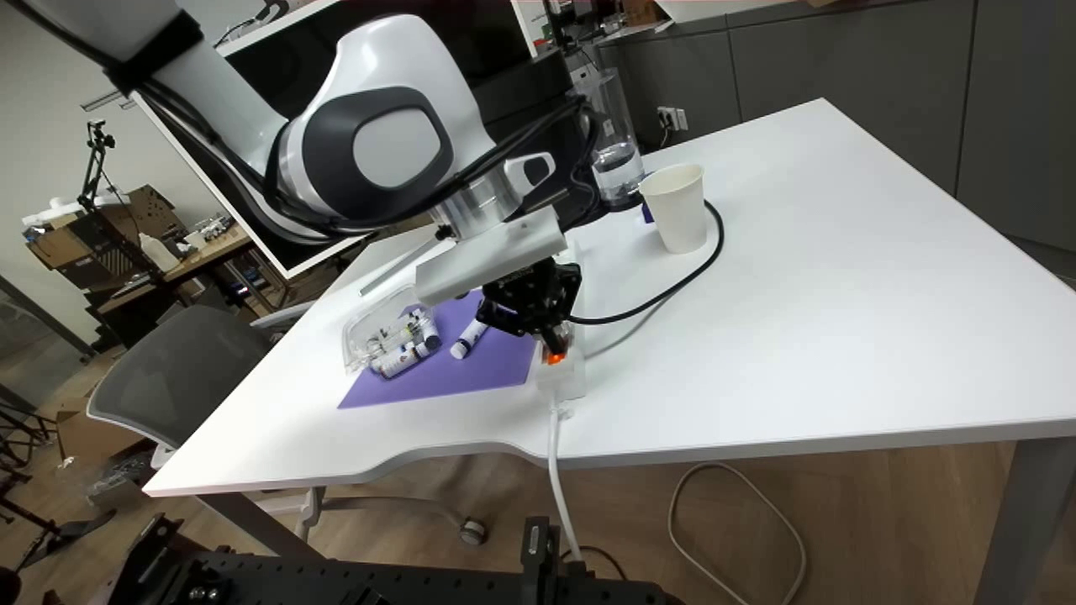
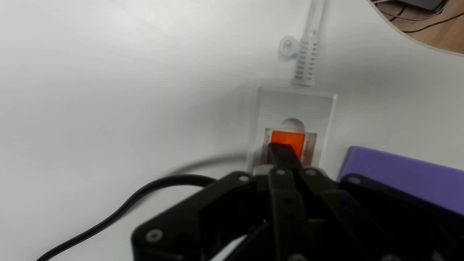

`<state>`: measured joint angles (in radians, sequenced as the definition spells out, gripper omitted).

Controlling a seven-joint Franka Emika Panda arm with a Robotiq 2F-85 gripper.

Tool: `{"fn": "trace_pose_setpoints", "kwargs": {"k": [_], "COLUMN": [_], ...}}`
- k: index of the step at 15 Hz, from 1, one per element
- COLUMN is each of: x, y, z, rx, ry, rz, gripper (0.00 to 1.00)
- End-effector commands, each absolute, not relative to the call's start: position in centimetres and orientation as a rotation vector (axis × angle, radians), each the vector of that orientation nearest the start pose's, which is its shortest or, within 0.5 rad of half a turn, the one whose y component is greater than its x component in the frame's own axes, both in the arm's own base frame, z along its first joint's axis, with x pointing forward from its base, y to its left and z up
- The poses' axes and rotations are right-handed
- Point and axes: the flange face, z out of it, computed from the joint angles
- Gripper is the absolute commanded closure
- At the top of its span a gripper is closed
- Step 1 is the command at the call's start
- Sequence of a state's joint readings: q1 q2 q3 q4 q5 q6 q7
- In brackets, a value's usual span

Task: Flick the last switch on the extension cord, then open the plastic box on the table

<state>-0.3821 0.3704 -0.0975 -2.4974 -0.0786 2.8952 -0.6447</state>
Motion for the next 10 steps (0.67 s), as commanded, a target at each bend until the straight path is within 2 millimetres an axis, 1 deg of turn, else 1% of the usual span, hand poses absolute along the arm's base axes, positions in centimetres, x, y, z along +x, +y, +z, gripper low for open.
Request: {"fn": "trace_pose_setpoints", "kwargs": {"k": [1,5,10], "x": [41.17,41.05,41.16], "y": [-20.17,-19.86,-20.63], "z": [15.05,15.00,14.11], "rx": [-3.160,-3.145,-3.152], "ry": [-0.320,-0.200,-0.106], "rz": [0.026,0.032,0.048], "gripper": [1.00,1.00,1.00]}}
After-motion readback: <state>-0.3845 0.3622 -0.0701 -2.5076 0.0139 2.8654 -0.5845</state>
